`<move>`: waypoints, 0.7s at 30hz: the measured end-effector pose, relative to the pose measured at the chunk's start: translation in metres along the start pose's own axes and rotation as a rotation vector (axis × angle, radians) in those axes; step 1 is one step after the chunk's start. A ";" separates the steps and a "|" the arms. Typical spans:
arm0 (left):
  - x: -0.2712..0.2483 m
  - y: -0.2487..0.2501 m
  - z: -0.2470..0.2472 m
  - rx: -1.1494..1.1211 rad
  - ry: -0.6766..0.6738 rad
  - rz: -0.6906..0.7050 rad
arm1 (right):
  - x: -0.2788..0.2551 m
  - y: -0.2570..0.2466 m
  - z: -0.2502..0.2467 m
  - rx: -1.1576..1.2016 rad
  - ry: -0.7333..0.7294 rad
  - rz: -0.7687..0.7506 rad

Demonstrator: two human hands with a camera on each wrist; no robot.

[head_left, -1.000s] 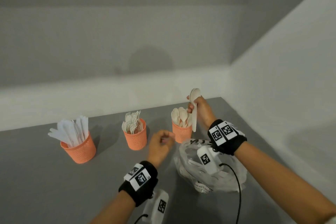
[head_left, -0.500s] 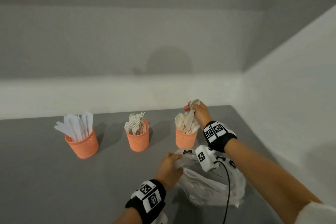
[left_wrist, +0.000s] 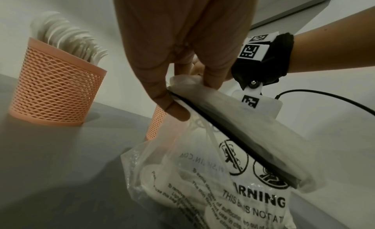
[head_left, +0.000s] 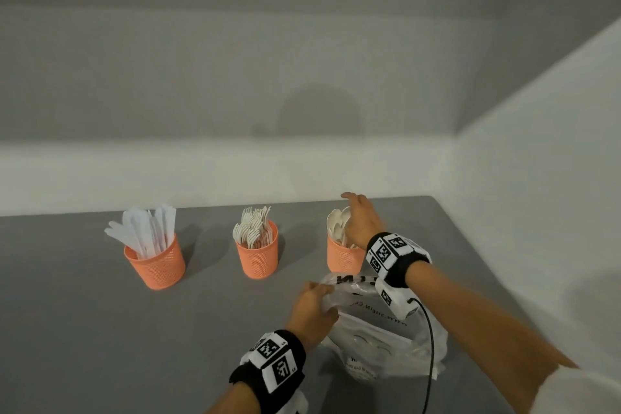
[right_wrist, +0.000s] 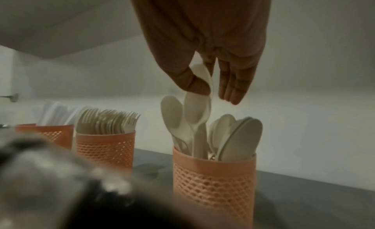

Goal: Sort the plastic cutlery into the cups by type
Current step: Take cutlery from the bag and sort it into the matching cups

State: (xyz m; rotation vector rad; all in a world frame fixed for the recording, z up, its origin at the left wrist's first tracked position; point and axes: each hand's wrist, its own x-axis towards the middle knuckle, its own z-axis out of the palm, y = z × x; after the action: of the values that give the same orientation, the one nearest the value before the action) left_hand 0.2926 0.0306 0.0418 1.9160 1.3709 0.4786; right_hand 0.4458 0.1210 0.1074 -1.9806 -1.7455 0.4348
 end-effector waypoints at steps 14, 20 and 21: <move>-0.001 0.000 -0.001 0.011 -0.020 -0.010 | 0.021 0.004 0.020 -0.606 -0.127 -0.218; -0.001 -0.003 -0.002 0.014 -0.025 -0.020 | 0.022 0.026 0.027 -0.576 -0.229 -0.051; -0.001 -0.003 -0.002 0.017 -0.029 -0.025 | 0.022 0.027 0.028 -0.553 -0.222 -0.041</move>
State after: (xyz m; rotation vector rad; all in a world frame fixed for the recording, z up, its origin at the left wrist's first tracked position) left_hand 0.2887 0.0308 0.0406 1.9106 1.3827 0.4270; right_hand 0.4568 0.1437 0.0707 -2.3286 -2.2259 0.1691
